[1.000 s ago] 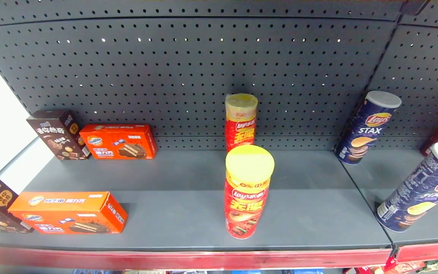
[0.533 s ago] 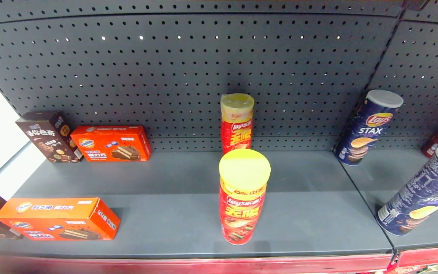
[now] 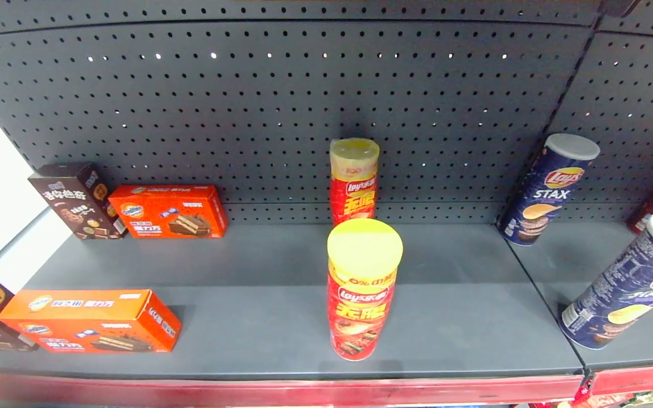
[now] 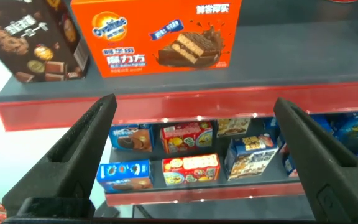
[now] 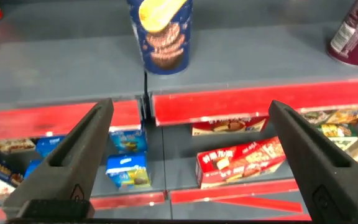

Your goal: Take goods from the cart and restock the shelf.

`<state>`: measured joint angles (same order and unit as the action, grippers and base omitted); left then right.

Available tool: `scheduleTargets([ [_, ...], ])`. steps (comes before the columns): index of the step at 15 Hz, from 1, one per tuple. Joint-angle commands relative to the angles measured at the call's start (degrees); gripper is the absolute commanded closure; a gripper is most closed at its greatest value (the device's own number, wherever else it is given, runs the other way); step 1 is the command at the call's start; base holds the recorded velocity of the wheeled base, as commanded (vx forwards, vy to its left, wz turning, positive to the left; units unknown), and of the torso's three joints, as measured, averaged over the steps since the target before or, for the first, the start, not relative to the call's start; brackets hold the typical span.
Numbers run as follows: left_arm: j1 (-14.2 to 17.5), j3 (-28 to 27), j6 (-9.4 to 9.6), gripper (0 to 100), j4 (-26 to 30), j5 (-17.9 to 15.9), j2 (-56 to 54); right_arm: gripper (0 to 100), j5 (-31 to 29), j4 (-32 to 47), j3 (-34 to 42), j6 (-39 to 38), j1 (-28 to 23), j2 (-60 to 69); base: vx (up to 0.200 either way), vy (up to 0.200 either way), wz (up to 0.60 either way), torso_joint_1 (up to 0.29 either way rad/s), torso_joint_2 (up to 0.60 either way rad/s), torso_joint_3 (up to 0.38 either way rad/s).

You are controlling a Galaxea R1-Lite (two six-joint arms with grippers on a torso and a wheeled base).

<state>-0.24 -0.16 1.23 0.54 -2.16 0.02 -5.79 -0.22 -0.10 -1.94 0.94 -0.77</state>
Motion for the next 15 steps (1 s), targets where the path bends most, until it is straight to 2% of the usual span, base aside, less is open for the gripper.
scheduleTargets([
  [1,0.0,0.0,0.09,0,0.0,0.0,0.0,0,0.0,0.0,0.0,0.0,0.0,-0.1,0.0,0.0,0.0,0.0,0.0,0.0],
  [15,0.0,0.0,-0.18,0,0.0,0.0,0.0,0,0.3,0.0,0.0,0.1,-0.1,-0.1,0.0,0.0,0.0,0.0,0.0,0.0],
])
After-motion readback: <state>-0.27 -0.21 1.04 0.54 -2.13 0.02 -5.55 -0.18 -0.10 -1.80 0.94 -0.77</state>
